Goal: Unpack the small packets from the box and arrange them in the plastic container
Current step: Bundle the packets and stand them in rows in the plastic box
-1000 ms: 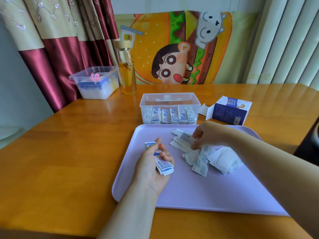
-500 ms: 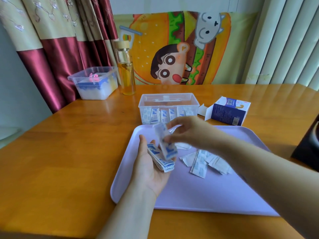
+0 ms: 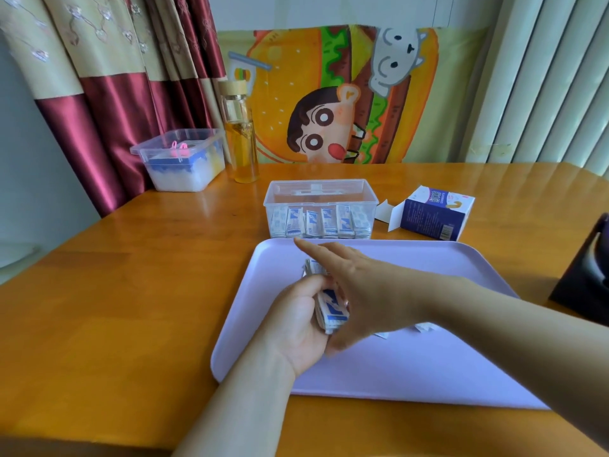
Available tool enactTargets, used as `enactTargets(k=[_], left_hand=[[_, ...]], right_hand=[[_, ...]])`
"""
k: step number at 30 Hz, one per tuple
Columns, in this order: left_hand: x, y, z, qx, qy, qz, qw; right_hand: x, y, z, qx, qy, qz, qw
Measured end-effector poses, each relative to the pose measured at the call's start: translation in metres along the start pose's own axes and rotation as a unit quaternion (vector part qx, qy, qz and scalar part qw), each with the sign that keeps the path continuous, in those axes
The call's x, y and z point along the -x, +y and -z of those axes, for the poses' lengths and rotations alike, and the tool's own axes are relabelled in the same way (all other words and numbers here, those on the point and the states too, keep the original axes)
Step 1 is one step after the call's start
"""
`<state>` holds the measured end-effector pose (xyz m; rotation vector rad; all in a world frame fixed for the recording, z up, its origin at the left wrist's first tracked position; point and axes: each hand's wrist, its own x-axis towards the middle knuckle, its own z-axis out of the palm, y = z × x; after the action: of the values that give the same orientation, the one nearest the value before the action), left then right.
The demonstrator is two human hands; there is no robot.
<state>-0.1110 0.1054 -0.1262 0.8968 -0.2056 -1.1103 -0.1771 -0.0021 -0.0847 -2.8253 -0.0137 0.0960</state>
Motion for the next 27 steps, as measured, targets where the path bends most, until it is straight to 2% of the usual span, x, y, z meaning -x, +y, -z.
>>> enactTargets(k=[6,12,16,21,24,27], left_hand=[[0.0,0.019,-0.007,-0.092,-0.036,-0.015,0.995],[-0.007,0.05,-0.015,-0.191,-0.024,-0.002,0.981],[-0.011,0.08,-0.018,-0.215,-0.055,0.008,0.975],[-0.032,0.133,-0.025,-0.322,-0.085,-0.032,0.942],[-0.047,0.157,-0.037,-0.346,-0.083,-0.047,0.933],[-0.066,0.172,-0.045,-0.374,-0.051,-0.086,0.922]], right_hand=[[-0.003,0.002,0.015,-0.011,0.045,0.033,0.998],[-0.015,0.004,0.045,-0.024,0.067,0.058,0.996],[-0.027,0.009,0.08,-0.097,0.114,0.061,0.987],[-0.057,0.025,0.121,-0.203,0.153,0.04,0.966],[-0.075,0.032,0.135,-0.249,0.168,0.028,0.954],[-0.096,0.043,0.144,-0.258,0.228,0.0,0.939]])
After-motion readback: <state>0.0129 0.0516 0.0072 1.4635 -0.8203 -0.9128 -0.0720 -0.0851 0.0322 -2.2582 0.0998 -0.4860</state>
